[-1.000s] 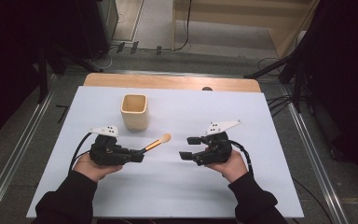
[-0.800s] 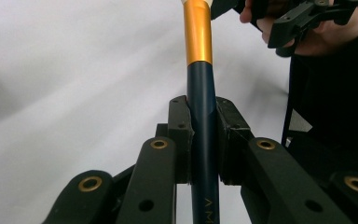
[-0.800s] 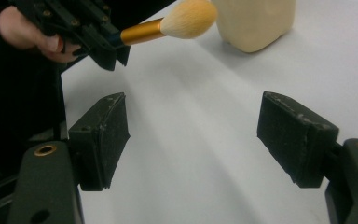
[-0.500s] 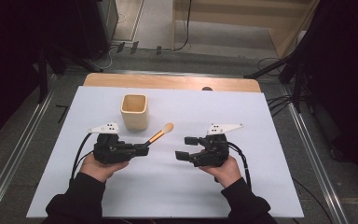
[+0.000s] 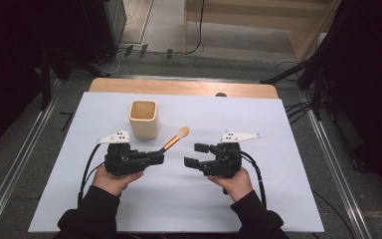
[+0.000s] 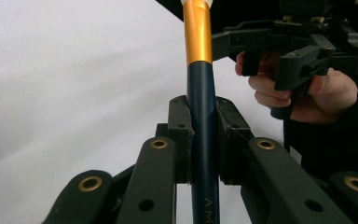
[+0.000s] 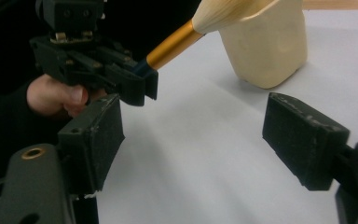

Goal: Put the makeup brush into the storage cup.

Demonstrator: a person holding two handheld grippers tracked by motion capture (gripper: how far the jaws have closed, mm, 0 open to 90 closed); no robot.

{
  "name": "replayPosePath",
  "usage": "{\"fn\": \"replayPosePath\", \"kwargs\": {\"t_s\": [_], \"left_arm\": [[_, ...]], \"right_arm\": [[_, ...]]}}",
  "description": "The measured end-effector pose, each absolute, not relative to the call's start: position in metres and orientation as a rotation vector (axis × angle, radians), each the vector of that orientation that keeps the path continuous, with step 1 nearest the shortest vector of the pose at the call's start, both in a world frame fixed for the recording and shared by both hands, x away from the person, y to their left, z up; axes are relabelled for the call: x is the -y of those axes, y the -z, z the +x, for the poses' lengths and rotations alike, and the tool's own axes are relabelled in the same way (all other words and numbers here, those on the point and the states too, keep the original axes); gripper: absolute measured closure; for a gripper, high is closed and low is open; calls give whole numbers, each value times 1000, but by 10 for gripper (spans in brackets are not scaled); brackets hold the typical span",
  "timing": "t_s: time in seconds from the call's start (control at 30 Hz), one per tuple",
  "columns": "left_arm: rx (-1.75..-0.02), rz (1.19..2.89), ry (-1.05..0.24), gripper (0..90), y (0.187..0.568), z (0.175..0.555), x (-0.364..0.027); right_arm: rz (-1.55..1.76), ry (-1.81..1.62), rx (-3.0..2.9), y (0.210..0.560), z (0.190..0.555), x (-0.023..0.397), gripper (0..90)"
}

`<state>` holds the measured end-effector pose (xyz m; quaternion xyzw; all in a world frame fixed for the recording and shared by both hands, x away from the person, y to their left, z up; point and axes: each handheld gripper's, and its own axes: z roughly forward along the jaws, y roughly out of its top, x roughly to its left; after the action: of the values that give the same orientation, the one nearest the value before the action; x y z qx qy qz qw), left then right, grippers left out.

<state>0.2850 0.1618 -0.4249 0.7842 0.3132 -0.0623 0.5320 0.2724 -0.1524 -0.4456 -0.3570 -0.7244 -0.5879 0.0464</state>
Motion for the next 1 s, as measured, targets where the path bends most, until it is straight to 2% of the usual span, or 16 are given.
{"fn": "replayPosePath", "kwargs": {"t_s": [0.13, 0.43, 1.0], "left_arm": [[-748, 1848, 137, 795, 427, 281, -158], [-753, 1803, 137, 795, 434, 275, -151], [-720, 1834, 152, 795, 444, 268, -138]], "right_arm": [[-1109, 1812, 2166, 449, 272, 148, 282], [-1163, 1896, 2066, 454, 271, 140, 329], [-1158, 1888, 1926, 463, 274, 130, 499]]}}
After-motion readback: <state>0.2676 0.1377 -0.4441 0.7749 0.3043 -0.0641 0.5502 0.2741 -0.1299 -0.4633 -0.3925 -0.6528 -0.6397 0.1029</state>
